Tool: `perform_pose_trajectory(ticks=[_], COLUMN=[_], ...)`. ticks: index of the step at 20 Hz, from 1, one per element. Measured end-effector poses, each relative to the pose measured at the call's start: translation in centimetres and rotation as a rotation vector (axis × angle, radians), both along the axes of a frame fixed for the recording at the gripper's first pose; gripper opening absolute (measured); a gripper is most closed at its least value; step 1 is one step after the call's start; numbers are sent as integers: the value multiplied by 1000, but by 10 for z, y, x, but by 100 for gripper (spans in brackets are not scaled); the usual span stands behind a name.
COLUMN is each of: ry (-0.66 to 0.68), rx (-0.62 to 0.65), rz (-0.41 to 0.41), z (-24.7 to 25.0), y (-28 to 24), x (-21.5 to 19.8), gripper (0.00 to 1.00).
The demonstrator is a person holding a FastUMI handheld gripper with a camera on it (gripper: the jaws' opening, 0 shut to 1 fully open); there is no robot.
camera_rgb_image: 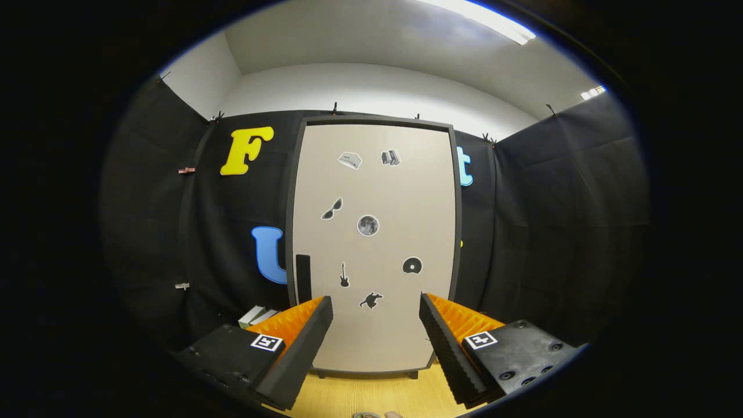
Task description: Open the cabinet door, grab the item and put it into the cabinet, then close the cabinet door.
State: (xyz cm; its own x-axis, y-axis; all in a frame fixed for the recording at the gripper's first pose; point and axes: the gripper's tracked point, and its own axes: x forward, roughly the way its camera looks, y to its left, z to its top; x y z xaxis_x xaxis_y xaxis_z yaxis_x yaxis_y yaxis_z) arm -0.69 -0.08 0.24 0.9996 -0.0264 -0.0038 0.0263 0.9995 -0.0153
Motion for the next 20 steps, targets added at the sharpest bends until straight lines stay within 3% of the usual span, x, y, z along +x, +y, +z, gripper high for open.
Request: perform_pose_trajectory(ticks=[9,20], ry=[9,42], rx=[14,15], rz=[-4,121], z=[-3,-30], y=[1,74], x=[3,41], gripper=[97,97])
